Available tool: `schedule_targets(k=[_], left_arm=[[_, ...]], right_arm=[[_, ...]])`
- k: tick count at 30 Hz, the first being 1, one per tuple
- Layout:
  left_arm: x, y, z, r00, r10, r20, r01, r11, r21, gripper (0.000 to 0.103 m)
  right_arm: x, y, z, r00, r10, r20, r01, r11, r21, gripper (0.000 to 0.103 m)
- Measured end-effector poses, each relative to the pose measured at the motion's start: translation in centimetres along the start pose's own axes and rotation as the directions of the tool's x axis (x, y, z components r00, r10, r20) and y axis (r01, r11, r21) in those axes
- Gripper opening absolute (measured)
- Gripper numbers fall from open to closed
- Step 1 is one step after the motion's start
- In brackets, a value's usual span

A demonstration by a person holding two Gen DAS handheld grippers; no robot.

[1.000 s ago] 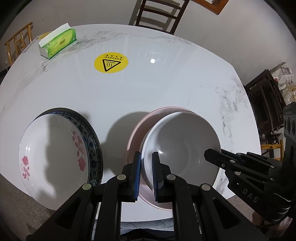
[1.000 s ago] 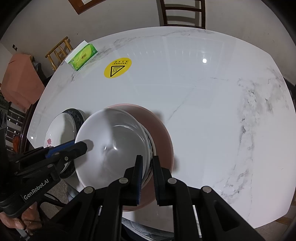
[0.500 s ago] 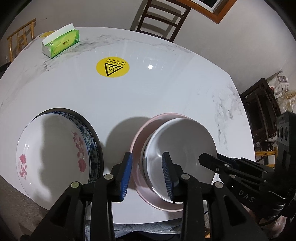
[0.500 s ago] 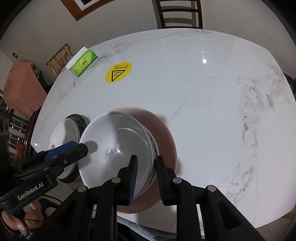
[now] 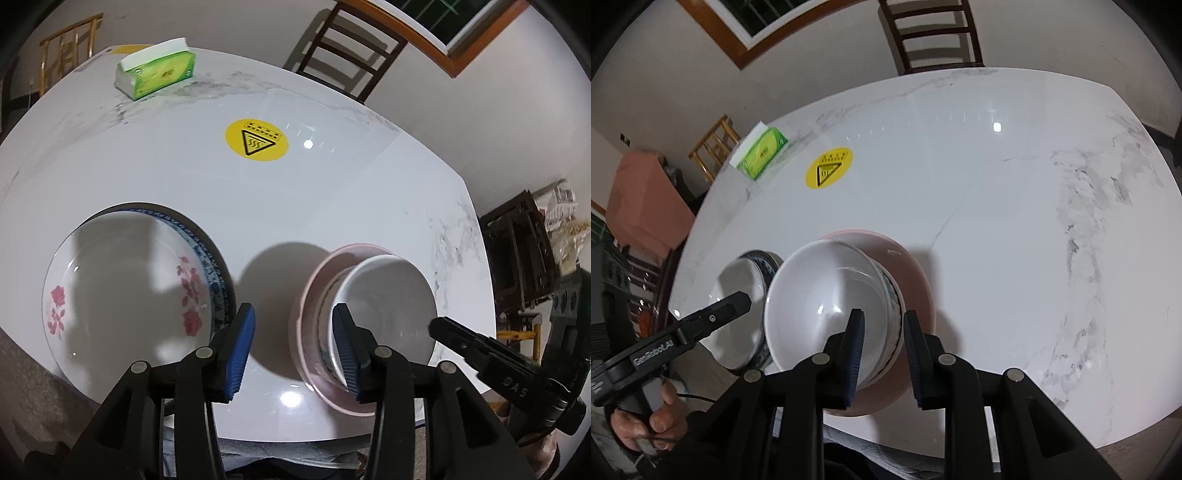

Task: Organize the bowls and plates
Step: 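Close both grippers on the pink bowl rim holding the nested bowls, then lift the nested pink bowl stack with both grippers toward the plate stack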

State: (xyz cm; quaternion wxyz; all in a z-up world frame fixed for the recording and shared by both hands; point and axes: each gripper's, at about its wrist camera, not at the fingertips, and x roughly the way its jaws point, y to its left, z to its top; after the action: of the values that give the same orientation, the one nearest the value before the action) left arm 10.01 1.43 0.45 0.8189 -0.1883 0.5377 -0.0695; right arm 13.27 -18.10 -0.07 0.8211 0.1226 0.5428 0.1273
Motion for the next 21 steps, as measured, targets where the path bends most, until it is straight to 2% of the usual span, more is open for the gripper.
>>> schedule_targets(k=[7, 10, 16, 21], left_arm=[[0.0, 1.2, -0.1, 1.000, -0.018, -0.019, 0.017, 0.999, -0.049, 0.040], [0.3, 1.4, -0.3, 0.999, -0.012, -0.034, 0.010, 0.998, -0.059, 0.040], [0.8, 1.5, -0.4, 0.999, -0.004, -0.050, 0.000, 0.998, -0.070, 0.040], [1.6, 1.5, -0.7, 0.997, 0.007, -0.071, -0.012, 0.997, -0.075, 0.040]], right_arm=[[-1.2, -1.3, -1.3, 0.999, 0.010, 0.042, -0.012, 0.998, 0.058, 0.023], [-1.1, -1.8, -1.7, 0.999, -0.003, 0.043, 0.000, 0.997, 0.079, 0.032], [-0.6, -3.0, -2.2, 1.000, -0.013, 0.025, 0.009, 0.992, 0.128, 0.034], [0.7, -3.2, -2.5, 0.999, -0.036, -0.021, 0.039, 0.991, 0.130, 0.034]])
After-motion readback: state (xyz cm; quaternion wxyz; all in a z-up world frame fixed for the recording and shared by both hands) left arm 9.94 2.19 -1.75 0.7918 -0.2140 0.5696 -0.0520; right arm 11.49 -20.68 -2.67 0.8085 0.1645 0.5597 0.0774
